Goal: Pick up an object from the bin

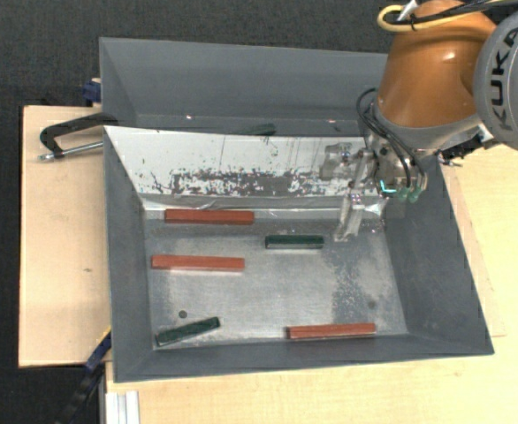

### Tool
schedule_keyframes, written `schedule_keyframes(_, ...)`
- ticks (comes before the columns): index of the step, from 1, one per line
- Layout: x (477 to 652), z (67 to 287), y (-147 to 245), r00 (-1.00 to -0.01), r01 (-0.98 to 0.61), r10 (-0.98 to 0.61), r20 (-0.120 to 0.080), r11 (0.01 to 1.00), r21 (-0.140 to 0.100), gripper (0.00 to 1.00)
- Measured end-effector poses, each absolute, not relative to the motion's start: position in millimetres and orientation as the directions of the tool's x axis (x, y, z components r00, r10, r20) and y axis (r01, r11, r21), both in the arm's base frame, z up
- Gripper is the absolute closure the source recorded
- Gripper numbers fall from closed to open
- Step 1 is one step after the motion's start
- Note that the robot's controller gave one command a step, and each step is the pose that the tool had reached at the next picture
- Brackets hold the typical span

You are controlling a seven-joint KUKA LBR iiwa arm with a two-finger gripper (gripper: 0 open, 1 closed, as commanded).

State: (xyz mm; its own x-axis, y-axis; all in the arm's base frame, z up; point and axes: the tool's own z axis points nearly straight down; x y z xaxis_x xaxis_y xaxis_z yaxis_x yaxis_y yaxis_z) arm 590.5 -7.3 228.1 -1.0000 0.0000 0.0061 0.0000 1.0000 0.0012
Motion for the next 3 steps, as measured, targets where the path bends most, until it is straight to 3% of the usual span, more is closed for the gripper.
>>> schedule_keyframes(1, 592.0, 233.0, -7.4, -1.000, 0.000, 0.000, -0.003, 1.000, 0.001, 0.00)
schedule_keyframes(2, 592.4, 180.3, 29.3, -0.999, 0.040, 0.040, -0.008, 0.999, 0.001, 0.00)
schedule_keyframes(3, 593.5, 111.9, 39.7, -0.991, 0.131, 0.131, -0.005, 0.991, 0.003, 0.00)
